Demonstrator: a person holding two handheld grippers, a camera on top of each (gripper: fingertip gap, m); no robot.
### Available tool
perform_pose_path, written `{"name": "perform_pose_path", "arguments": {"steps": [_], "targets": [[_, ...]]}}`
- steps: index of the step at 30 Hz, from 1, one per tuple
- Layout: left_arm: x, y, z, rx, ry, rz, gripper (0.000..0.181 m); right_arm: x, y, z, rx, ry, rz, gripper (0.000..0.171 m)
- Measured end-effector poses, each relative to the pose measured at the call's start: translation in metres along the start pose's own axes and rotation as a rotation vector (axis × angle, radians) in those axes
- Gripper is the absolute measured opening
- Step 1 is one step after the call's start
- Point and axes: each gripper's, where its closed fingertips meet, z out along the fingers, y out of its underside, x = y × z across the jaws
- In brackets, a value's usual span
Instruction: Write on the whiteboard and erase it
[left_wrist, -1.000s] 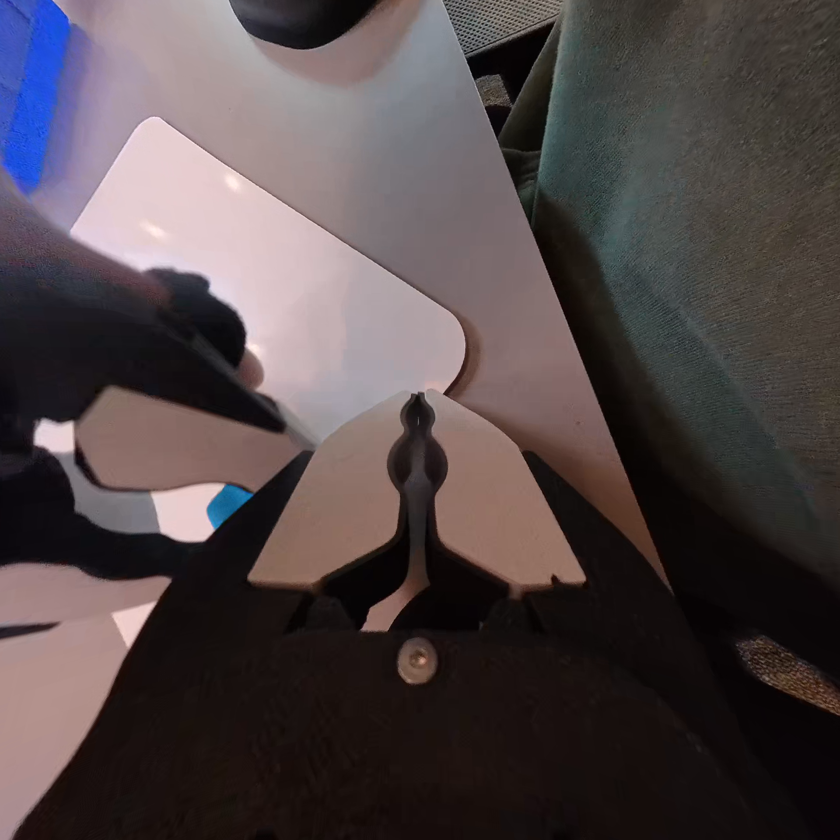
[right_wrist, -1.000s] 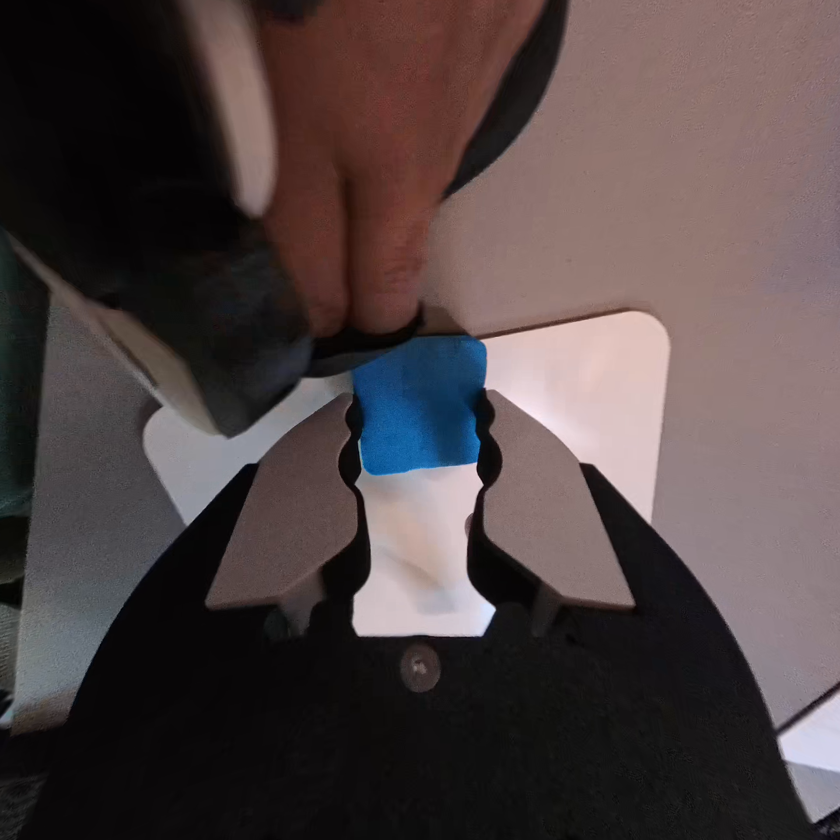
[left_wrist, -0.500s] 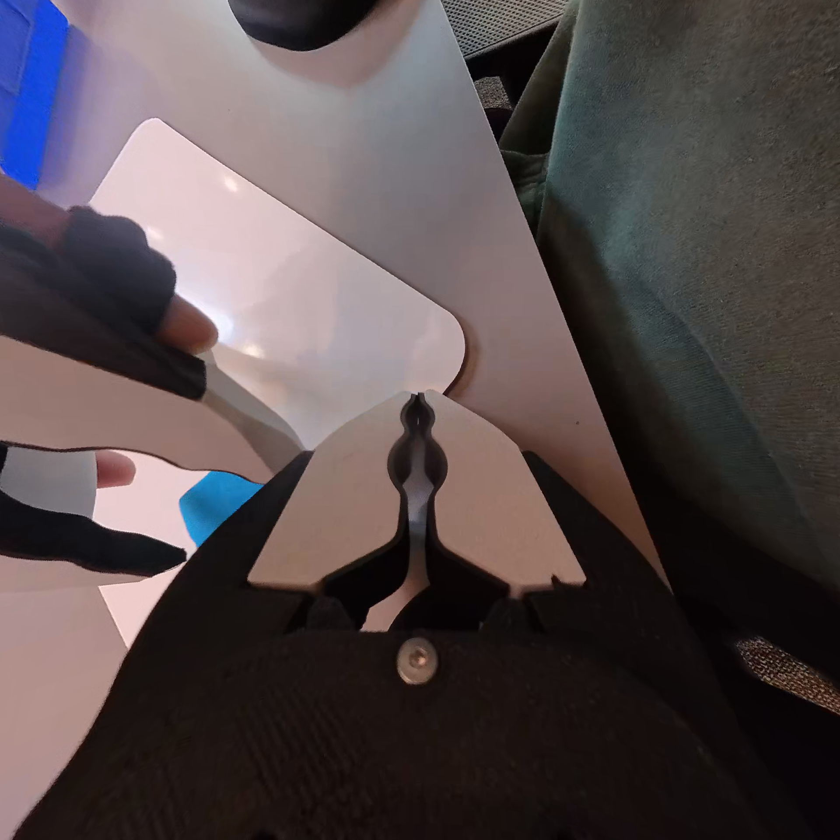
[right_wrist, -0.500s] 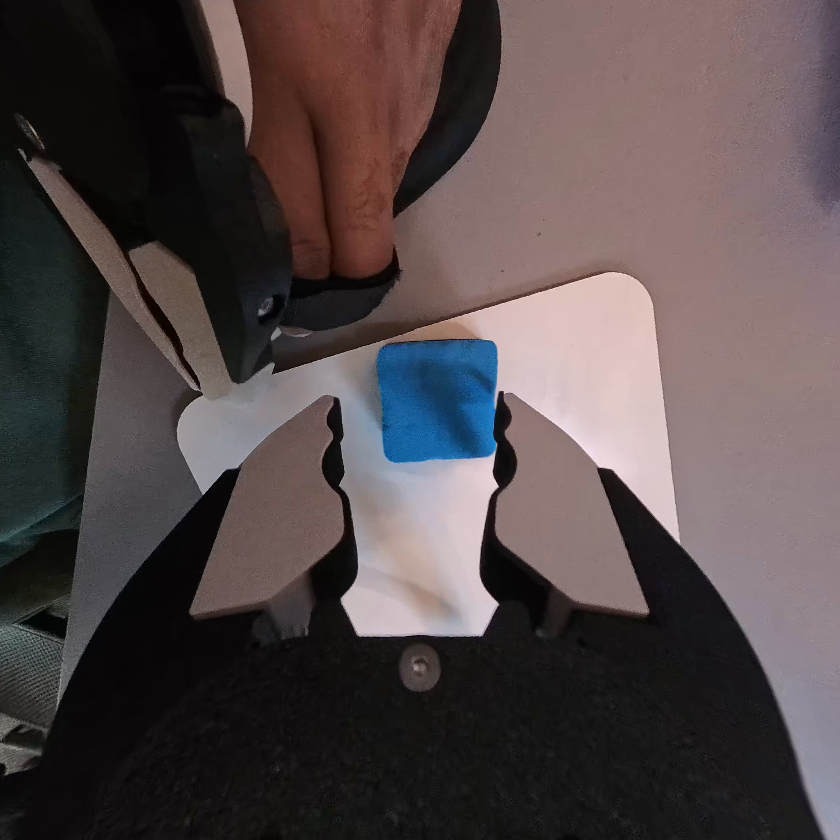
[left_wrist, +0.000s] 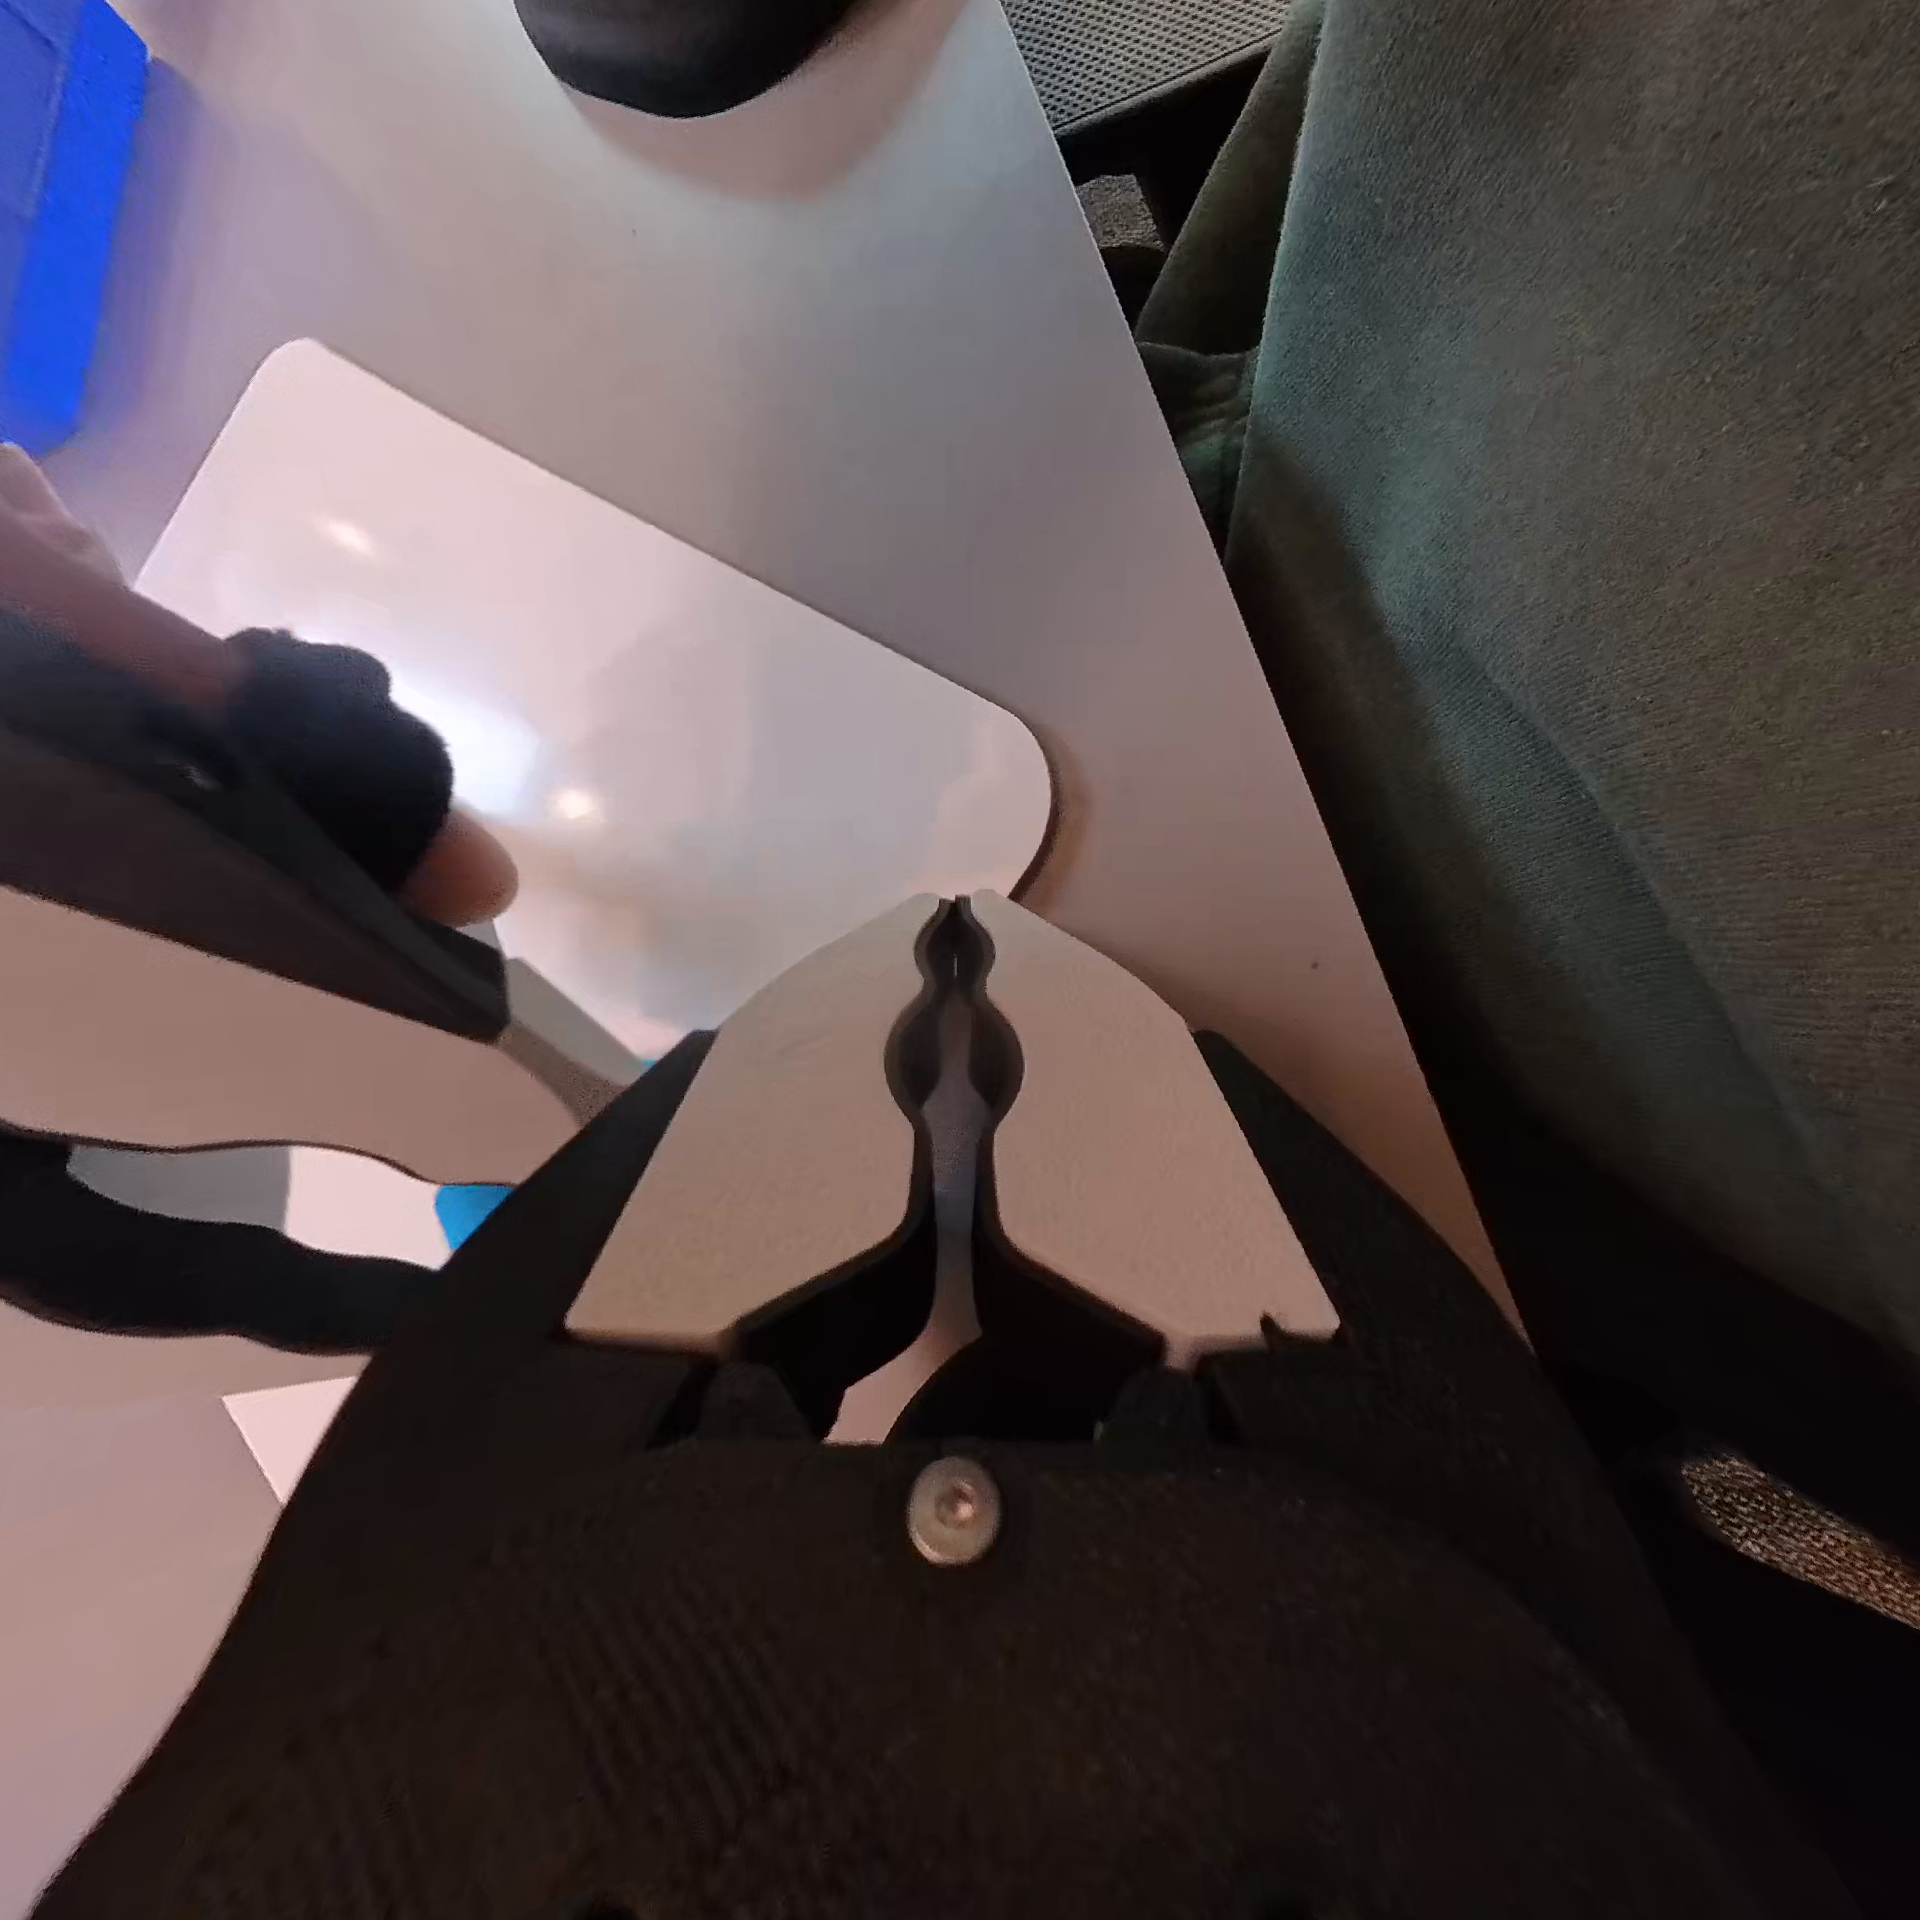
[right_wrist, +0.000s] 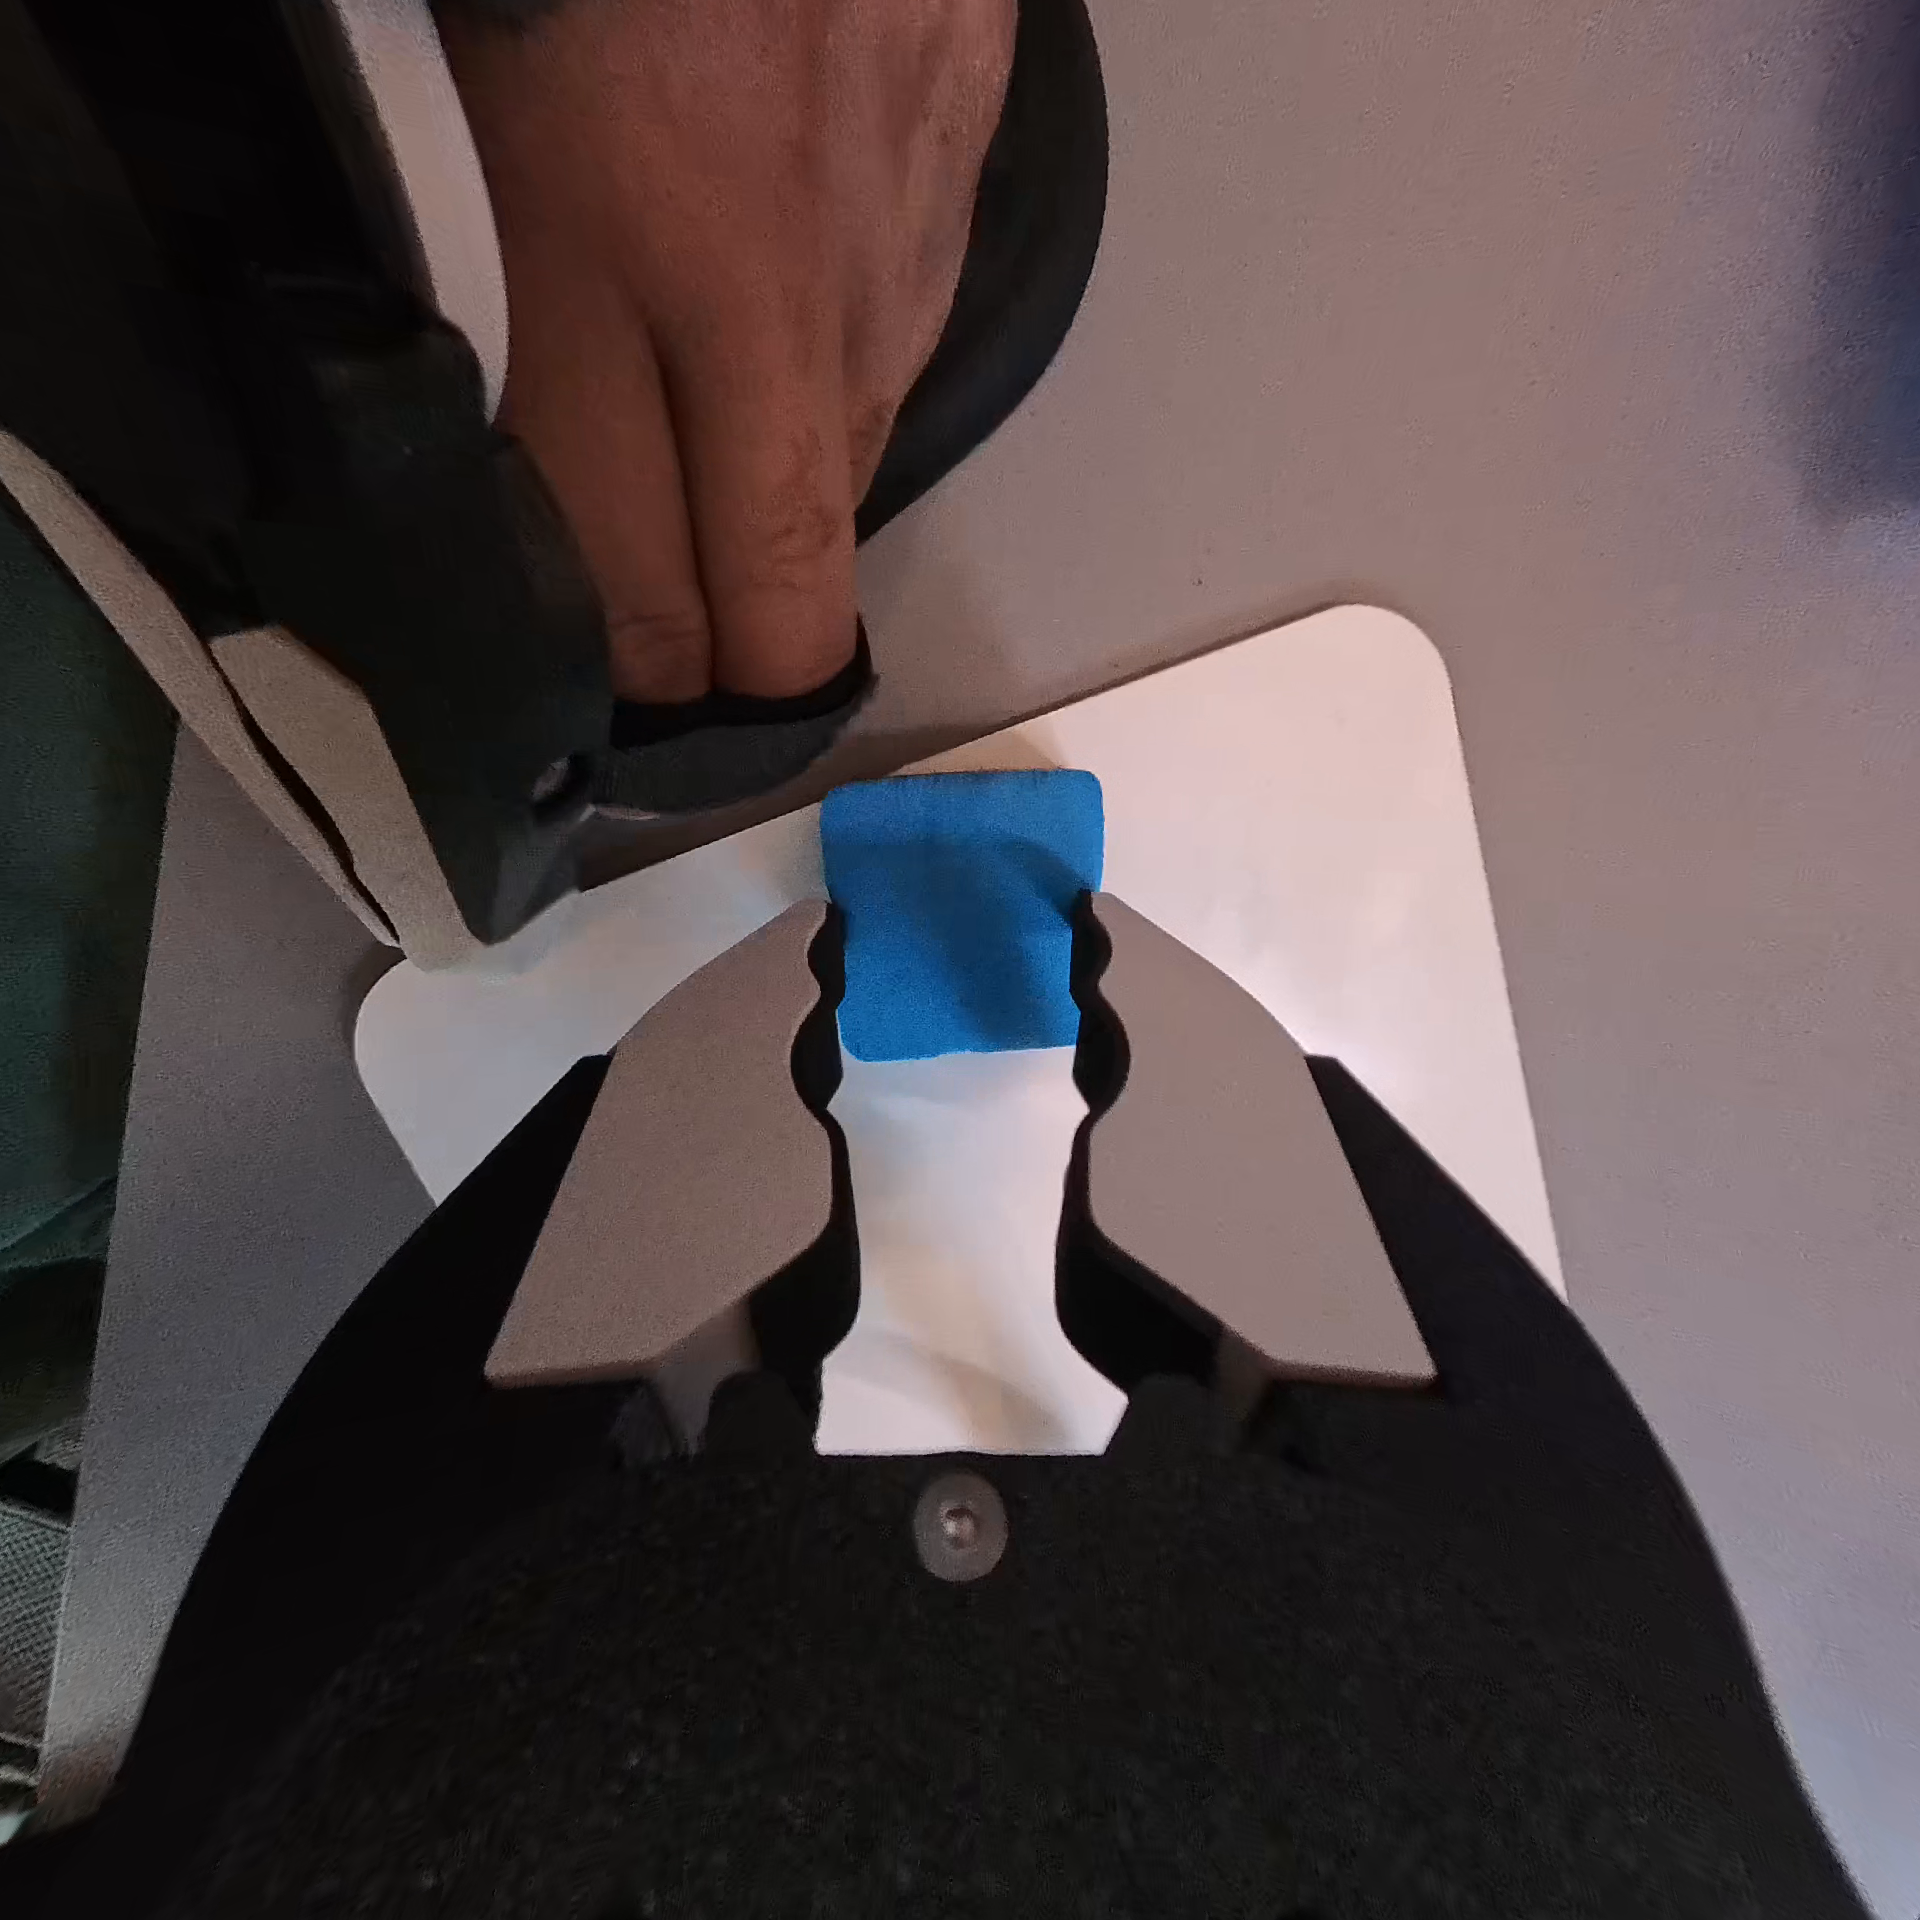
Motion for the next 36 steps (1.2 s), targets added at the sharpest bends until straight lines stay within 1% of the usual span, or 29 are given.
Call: {"name": "perform_pose_path", "arguments": {"steps": [3,5,6,8,10,11,13,15,16,18,19,21,23,24,25,27,32,34,36], "targets": [[0.000,0.000,0.000,0.001,-0.002,0.003,0.000,-0.021,-0.001,-0.001,-0.019,-0.063,-0.052,0.041],[0.000,0.000,0.000,0.000,-0.005,0.005,0.000,-0.025,0.004,-0.004,-0.054,-0.066,-0.079,0.041],[0.000,0.000,0.000,0.001,-0.005,0.004,0.000,-0.017,0.007,-0.004,-0.069,-0.046,-0.062,0.041],[0.000,0.000,0.000,0.002,-0.002,0.000,0.000,0.013,0.009,-0.002,-0.096,0.044,-0.029,0.041],[0.000,-0.001,0.000,0.003,-0.002,0.000,0.000,0.021,0.002,0.002,-0.075,0.062,-0.033,0.040],[0.000,-0.001,0.000,0.004,-0.002,0.000,0.000,0.014,0.001,0.001,-0.077,0.055,-0.065,0.039],[0.000,-0.001,-0.001,0.003,-0.001,-0.001,0.000,-0.016,0.004,-0.002,-0.098,-0.015,-0.119,0.038],[0.000,-0.001,-0.001,0.003,0.002,-0.004,0.000,-0.021,0.008,-0.004,-0.115,-0.018,-0.122,0.038],[0.000,-0.001,-0.001,0.003,0.004,-0.006,0.000,-0.011,0.007,-0.003,-0.109,-0.005,-0.078,0.038],[0.001,-0.001,0.000,0.003,0.000,-0.002,0.000,0.029,0.003,0.003,-0.098,0.094,-0.027,0.038],[0.001,-0.001,0.000,0.003,-0.001,-0.001,0.000,0.045,-0.002,0.006,-0.074,0.109,0.001,0.037],[0.000,-0.001,0.000,0.004,0.000,-0.005,0.000,0.059,-0.017,0.012,-0.026,0.098,0.031,0.037],[0.000,-0.001,0.000,0.005,0.001,-0.010,0.000,0.067,-0.019,0.013,-0.025,0.097,0.039,0.037],[0.000,-0.001,0.000,0.004,-0.001,-0.013,0.000,0.077,-0.008,0.011,-0.035,0.107,0.087,0.037],[-0.001,-0.001,0.000,0.003,-0.003,-0.015,0.000,0.092,0.012,0.004,-0.066,0.130,0.140,0.037],[-0.001,-0.001,0.000,0.001,-0.010,-0.015,0.000,0.115,0.065,-0.013,-0.116,0.176,0.276,0.037],[-0.002,-0.001,0.000,0.000,-0.011,-0.013,0.000,0.126,0.199,-0.061,-0.151,0.296,0.597,0.036],[-0.002,-0.001,0.000,0.000,-0.012,-0.014,0.000,0.122,0.235,-0.074,-0.171,0.335,0.672,0.027],[-0.002,-0.001,0.001,0.000,-0.008,-0.019,0.000,0.115,0.246,-0.080,-0.162,0.354,0.699,0.027]]}}
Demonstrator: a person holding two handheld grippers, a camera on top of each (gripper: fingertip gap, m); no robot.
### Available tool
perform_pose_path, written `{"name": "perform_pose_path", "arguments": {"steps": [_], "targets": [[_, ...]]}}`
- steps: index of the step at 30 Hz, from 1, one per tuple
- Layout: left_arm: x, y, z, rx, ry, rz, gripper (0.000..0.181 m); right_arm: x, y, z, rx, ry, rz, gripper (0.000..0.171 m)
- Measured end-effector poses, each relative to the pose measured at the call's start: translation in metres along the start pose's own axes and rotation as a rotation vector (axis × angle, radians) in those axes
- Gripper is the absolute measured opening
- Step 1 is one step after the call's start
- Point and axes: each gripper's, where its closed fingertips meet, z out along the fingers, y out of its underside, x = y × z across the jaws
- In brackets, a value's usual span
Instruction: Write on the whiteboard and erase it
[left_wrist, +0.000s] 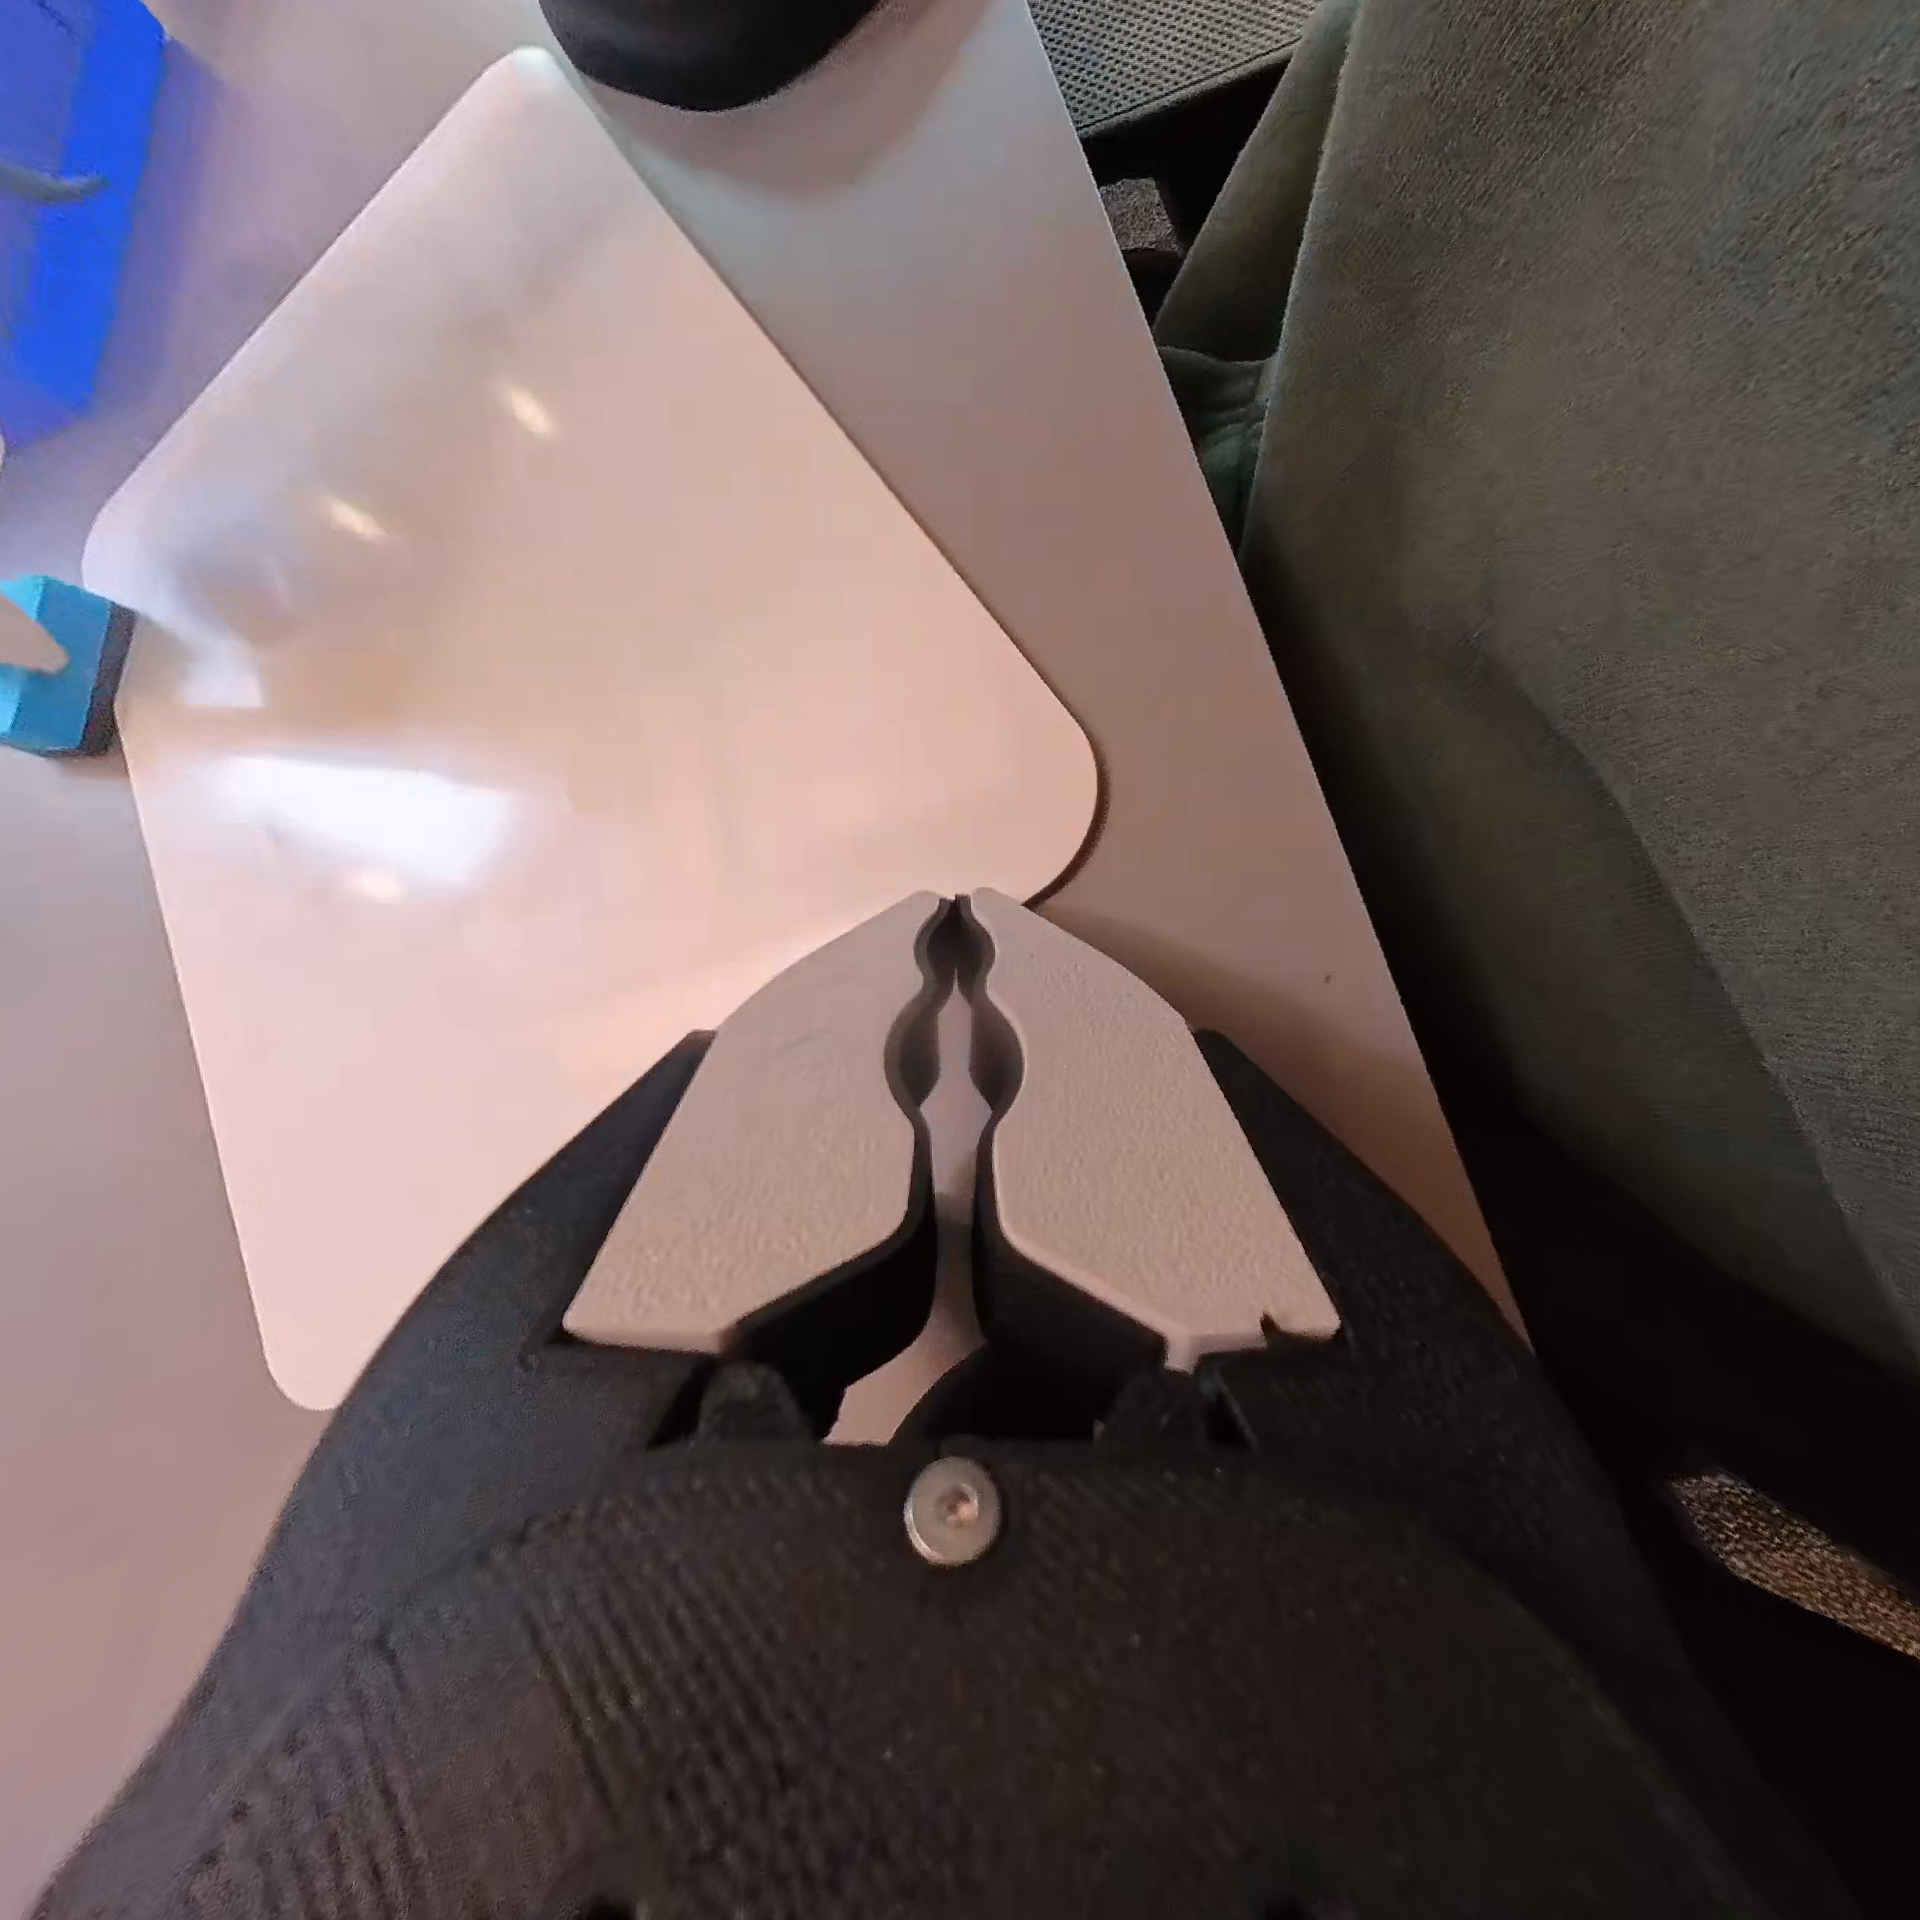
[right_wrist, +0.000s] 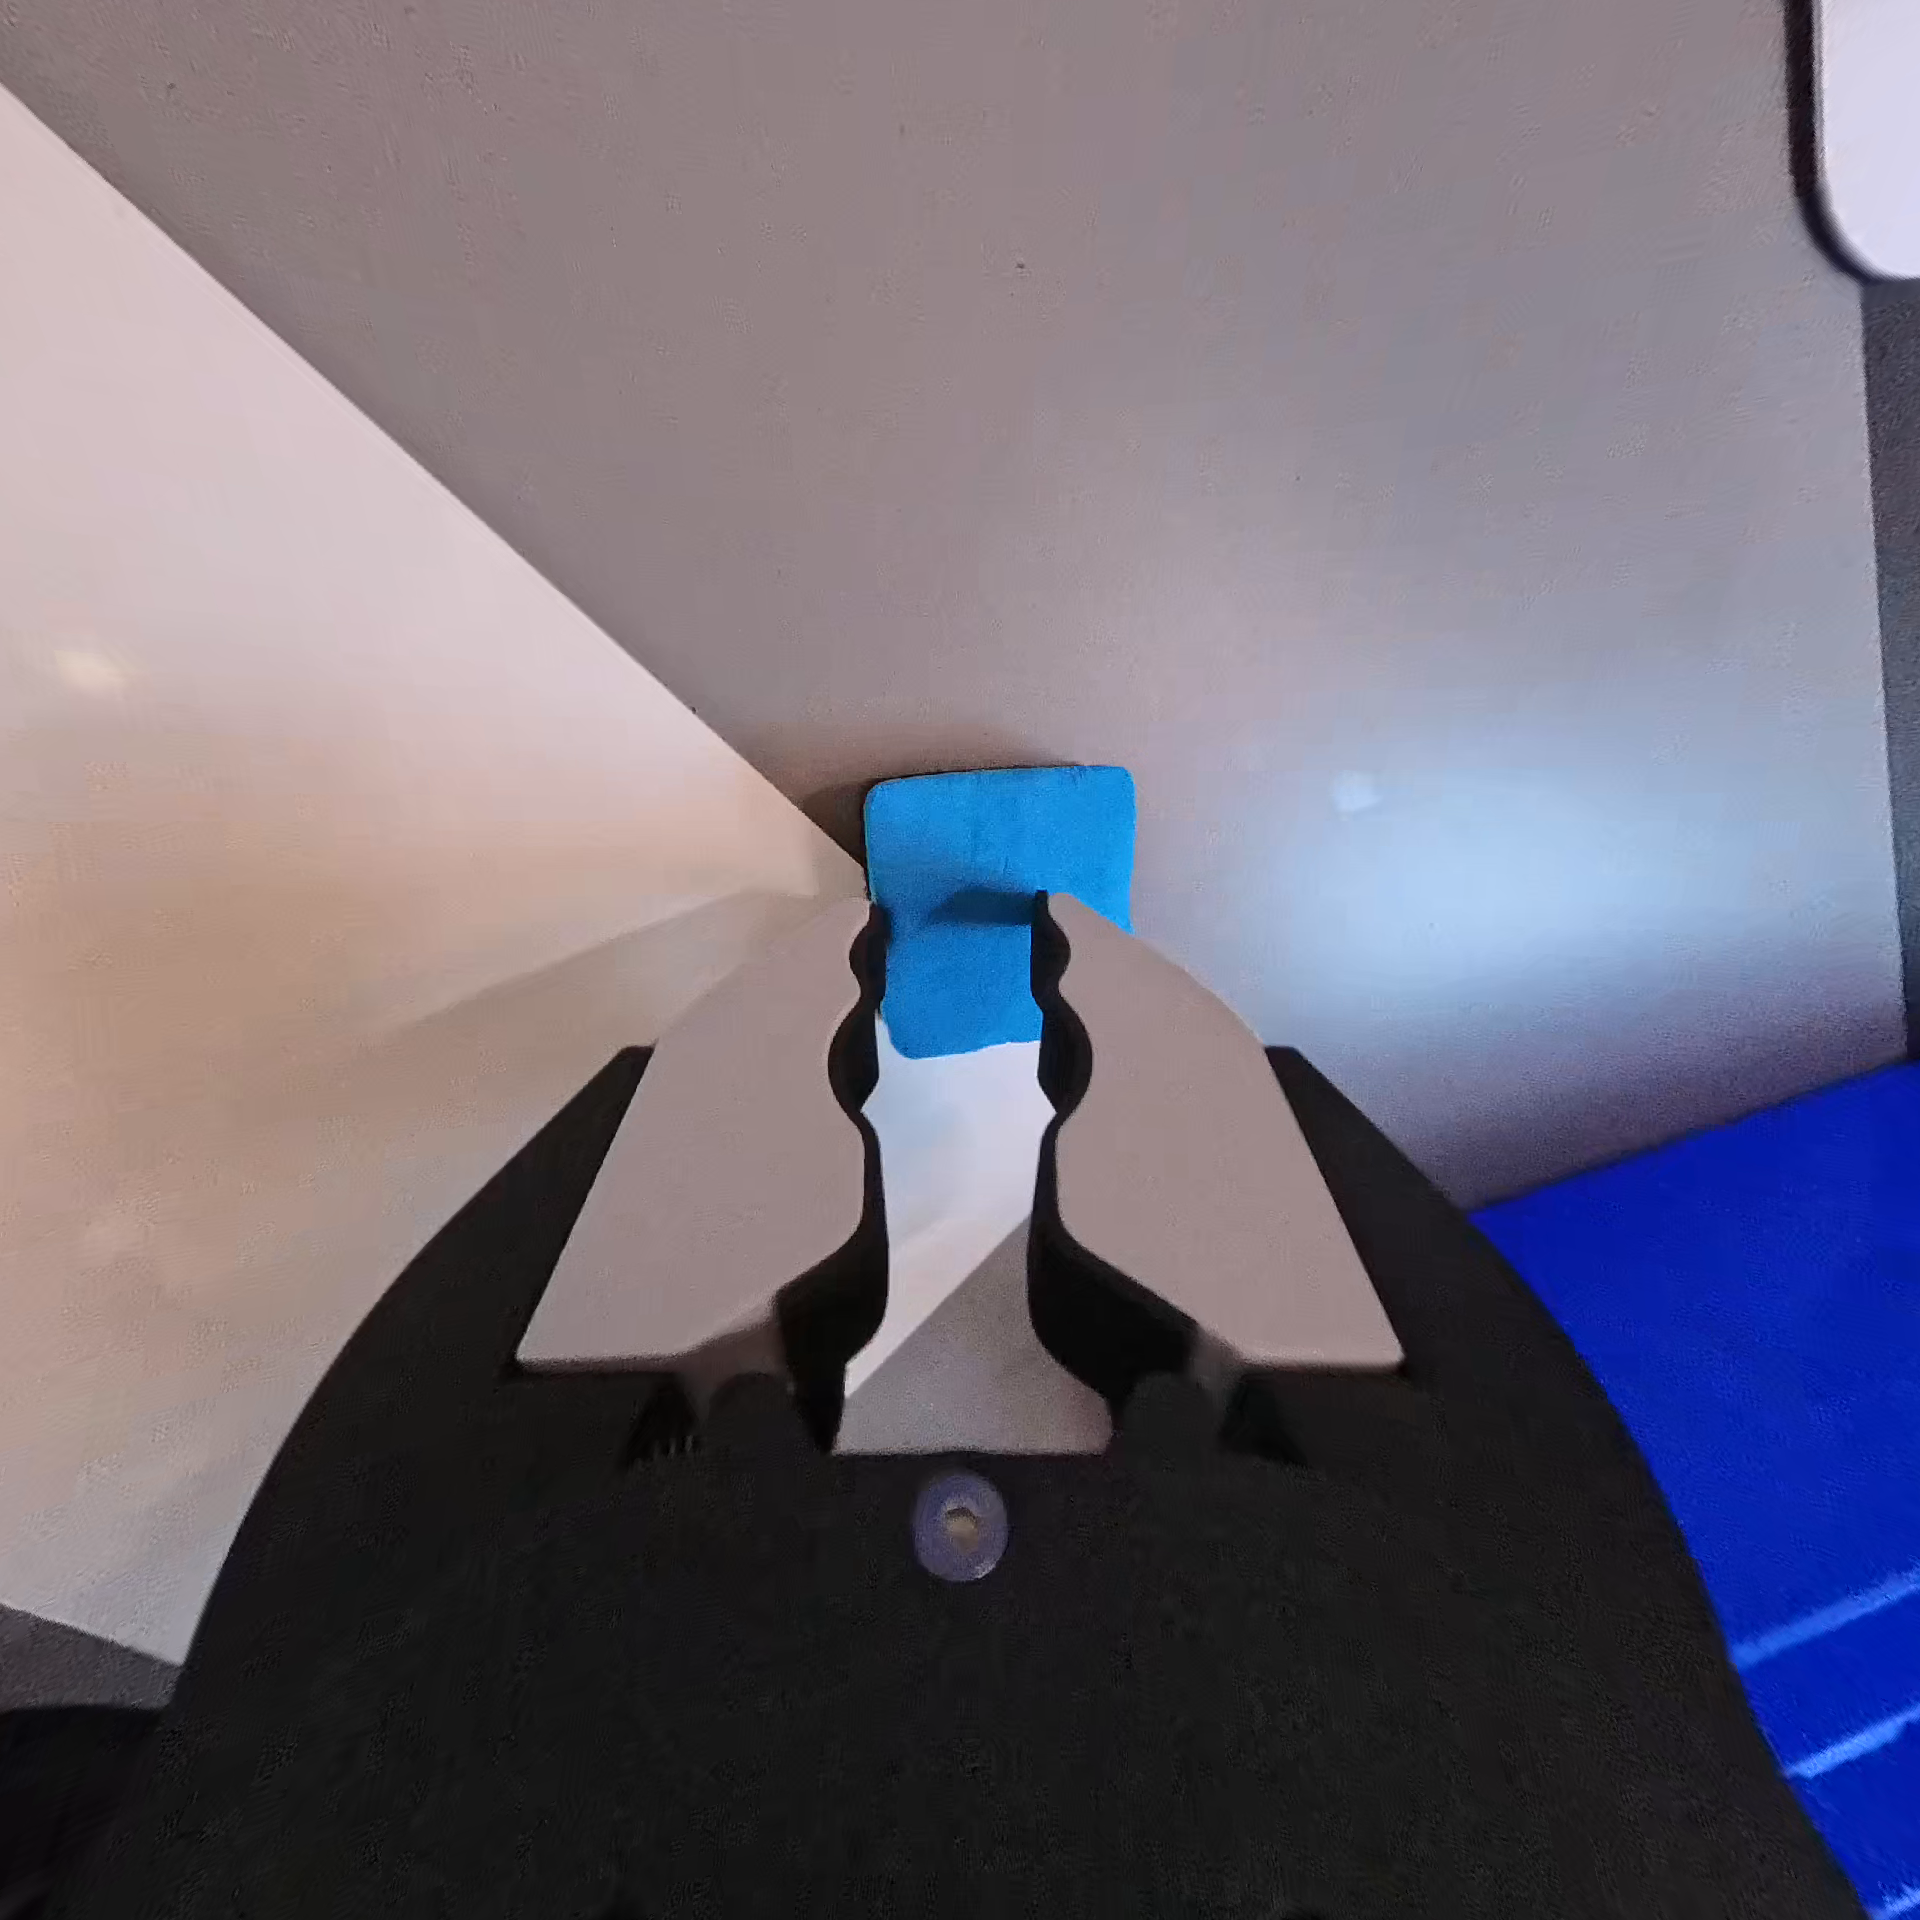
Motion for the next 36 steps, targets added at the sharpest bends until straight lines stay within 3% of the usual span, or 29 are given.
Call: {"name": "perform_pose_path", "arguments": {"steps": [5,8,17,27,30,33,36], "targets": [[0.000,0.000,0.000,0.001,0.011,-0.013,0.000,-0.022,-0.001,-0.008,0.050,0.006,-0.042,0.026],[0.000,0.000,0.000,0.001,0.012,-0.016,0.000,-0.030,-0.002,-0.008,0.044,-0.005,-0.063,0.041],[-0.001,0.001,0.000,0.001,0.015,-0.021,0.000,-0.020,-0.003,-0.010,0.106,-0.111,0.054,0.059],[-0.001,0.001,0.000,0.002,0.018,-0.025,0.000,-0.027,0.000,0.001,0.099,-0.136,0.034,0.048],[-0.002,0.001,0.000,0.002,0.018,-0.032,0.000,-0.063,-0.007,-0.004,0.094,-0.163,-0.022,0.048],[-0.002,0.001,0.000,-0.001,0.025,-0.044,0.000,-0.140,-0.020,-0.016,0.114,-0.203,-0.160,0.048],[-0.002,0.001,0.000,-0.002,0.017,-0.038,0.000,-0.176,-0.003,-0.029,0.099,-0.195,-0.213,0.048]]}}
